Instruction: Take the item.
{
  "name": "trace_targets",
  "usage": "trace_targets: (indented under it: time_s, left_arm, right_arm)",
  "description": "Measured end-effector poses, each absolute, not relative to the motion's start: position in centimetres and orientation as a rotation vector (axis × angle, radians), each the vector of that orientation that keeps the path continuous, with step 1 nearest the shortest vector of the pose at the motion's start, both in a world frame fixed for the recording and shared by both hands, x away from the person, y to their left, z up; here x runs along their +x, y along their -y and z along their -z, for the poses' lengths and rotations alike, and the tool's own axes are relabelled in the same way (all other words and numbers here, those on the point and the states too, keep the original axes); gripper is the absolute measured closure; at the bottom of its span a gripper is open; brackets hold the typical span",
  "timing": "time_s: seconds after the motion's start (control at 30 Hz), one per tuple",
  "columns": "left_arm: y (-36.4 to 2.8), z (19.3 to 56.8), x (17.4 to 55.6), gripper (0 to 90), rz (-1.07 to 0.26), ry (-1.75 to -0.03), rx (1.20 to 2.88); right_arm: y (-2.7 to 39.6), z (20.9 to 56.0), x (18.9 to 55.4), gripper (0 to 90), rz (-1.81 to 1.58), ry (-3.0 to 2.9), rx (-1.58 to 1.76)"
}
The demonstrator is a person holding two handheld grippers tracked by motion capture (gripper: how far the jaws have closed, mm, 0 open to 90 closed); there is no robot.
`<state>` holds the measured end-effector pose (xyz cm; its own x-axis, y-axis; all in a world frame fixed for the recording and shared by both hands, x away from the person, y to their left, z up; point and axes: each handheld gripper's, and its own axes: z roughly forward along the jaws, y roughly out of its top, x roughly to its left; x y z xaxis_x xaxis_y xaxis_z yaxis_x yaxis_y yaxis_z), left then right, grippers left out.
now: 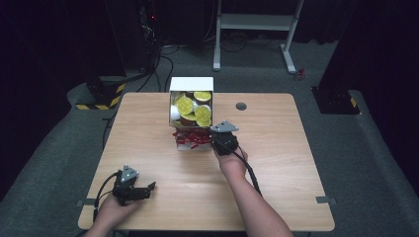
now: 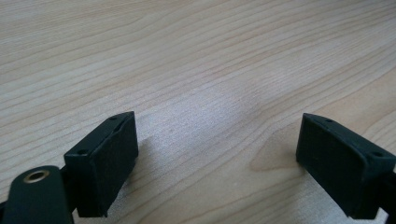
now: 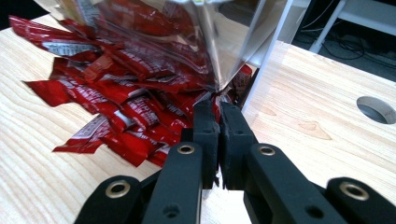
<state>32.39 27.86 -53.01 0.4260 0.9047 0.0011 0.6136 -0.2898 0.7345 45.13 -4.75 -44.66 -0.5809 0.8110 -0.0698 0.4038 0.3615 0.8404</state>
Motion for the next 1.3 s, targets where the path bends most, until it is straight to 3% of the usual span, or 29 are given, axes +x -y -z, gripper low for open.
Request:
trace_targets:
  time_s: [1.3]
  left_arm:
    - [-27.9,53.0,32.3,13.7,-0.565,-1.272,2.028]
  right_arm:
    - [7.1,43.7,41.5,86.8,-1.259,-2.107,1.017]
